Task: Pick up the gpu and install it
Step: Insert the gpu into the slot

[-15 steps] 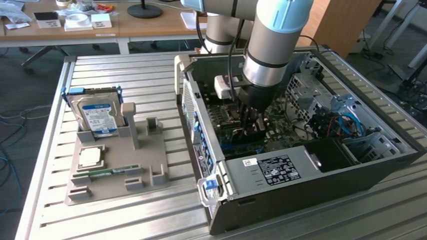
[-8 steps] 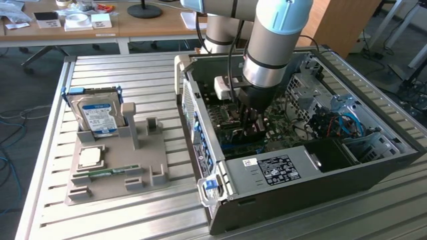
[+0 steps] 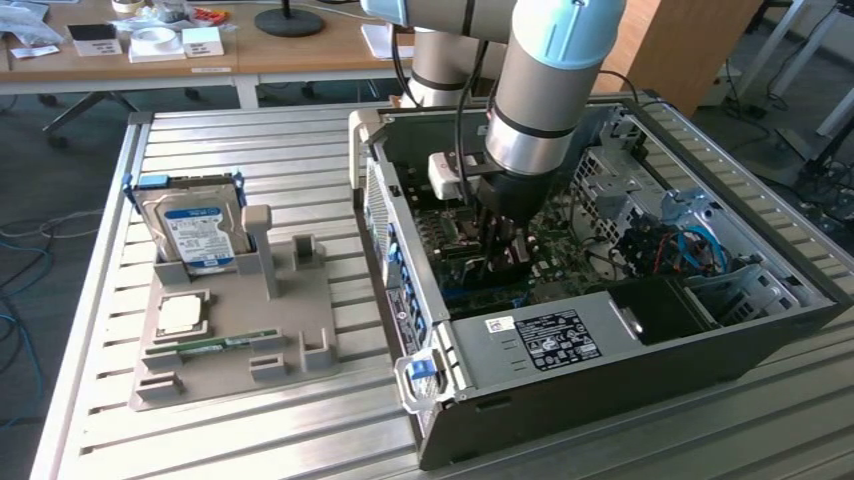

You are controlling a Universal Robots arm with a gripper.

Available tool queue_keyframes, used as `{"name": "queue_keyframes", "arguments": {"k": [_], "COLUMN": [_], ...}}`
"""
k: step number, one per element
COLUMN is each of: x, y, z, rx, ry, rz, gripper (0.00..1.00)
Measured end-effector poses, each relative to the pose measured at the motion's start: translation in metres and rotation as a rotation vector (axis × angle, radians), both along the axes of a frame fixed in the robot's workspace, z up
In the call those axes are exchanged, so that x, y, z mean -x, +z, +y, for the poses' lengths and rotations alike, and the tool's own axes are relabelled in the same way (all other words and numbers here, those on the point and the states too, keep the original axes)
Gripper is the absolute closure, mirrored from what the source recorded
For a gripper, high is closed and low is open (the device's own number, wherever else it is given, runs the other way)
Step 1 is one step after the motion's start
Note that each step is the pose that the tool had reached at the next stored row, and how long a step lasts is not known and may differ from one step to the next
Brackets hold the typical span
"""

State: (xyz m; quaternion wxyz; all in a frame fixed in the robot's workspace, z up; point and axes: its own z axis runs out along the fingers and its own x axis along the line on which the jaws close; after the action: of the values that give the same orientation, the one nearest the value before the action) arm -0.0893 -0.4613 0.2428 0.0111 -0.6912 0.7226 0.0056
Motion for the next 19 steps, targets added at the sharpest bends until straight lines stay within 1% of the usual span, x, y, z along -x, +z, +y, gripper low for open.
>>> {"name": "queue_keyframes", "arguments": {"k": [7,8,10,11,12,14,15,19], "x": [0.0003,0.0003,0.0001,0.0,0.0,0.0,0.0,0.0], "y": [-0.0001,-0.0001,0.0,0.0,0.0,0.0,0.0,0.0], "z": [0.0001,0.0,0.0,0.0,0.0,0.0,0.0,0.0], "rx": [-0.0004,-0.0001,-0.0001,0.0001,0.0001,0.0,0.0001,0.0], "ry": [-0.001,-0.001,0.0,0.0,0.0,0.0,0.0,0.0], "rz": [0.0007,0.0001,0.0,0.0,0.0,0.0001,0.0,0.0], "gripper": [0.73,0.72,0.61,0.61,0.55,0.55,0.49,0.49]}}
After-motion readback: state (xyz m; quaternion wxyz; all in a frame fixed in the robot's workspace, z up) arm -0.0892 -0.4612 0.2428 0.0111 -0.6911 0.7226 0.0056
